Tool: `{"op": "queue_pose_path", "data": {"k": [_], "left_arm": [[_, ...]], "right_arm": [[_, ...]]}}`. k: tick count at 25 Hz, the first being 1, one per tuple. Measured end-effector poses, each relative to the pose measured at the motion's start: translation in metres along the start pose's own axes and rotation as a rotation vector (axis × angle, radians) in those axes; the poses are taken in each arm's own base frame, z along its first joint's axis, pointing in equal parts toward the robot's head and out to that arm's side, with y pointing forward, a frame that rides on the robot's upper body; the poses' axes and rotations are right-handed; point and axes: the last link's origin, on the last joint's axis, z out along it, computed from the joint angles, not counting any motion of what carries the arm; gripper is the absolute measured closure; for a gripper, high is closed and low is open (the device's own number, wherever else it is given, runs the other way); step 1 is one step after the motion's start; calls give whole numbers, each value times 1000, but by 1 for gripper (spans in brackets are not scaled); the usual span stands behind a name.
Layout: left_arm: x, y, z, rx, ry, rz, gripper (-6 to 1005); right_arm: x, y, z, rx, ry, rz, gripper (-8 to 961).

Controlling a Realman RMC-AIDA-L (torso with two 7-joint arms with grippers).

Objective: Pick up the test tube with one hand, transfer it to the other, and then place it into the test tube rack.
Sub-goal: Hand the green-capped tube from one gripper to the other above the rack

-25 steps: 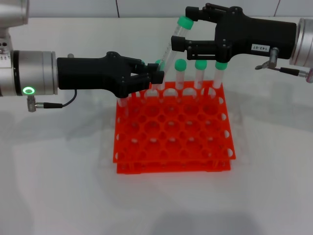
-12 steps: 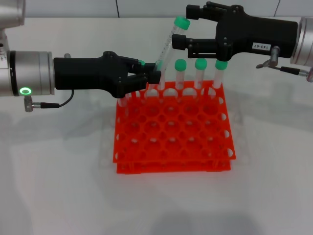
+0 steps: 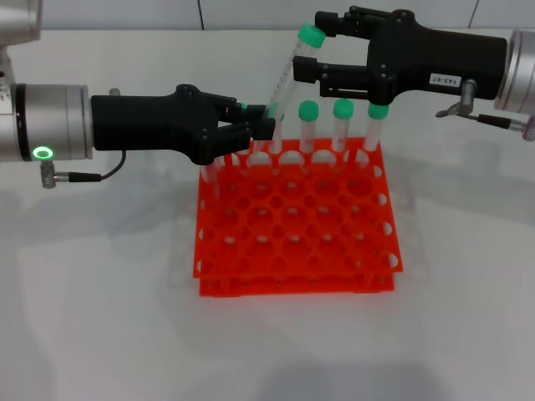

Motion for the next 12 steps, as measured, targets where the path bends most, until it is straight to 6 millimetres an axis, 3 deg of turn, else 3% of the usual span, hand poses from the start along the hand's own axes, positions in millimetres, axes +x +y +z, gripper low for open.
{"op": "queue_pose_path", "data": {"k": [12], "left_arm": [[1,0,1,-3,0,2,902]], "right_arm": [[-2,-1,1,-1,-11,3,215]]}}
